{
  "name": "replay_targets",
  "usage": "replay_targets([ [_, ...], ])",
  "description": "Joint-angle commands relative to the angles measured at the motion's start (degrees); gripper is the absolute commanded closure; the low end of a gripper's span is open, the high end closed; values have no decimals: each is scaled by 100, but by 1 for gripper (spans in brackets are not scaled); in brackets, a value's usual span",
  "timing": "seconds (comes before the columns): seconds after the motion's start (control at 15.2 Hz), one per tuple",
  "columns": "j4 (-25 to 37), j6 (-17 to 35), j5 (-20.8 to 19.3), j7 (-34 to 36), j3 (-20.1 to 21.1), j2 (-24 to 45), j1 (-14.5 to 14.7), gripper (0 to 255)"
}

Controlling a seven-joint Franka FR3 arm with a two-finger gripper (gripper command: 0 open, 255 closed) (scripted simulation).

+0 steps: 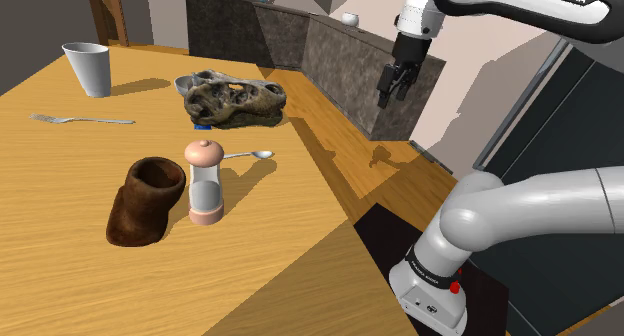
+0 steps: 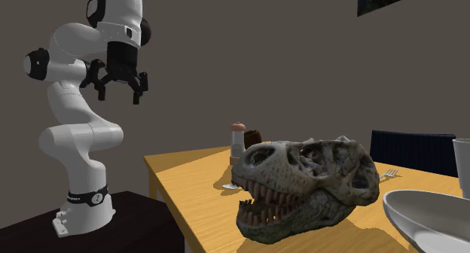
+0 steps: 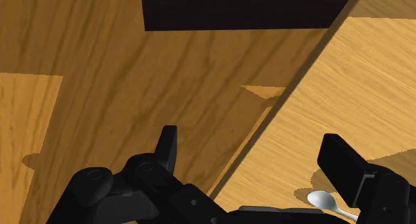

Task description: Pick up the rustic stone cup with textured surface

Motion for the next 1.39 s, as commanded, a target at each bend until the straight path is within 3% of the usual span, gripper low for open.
replay_targets([
  [0.0,0,0,0,0,0,0,0,0],
  [0.66,-371,928,1071,1436,1064,366,326,0],
  [1.32,-50,2056,1773,2789,2169,1423,531,0],
])
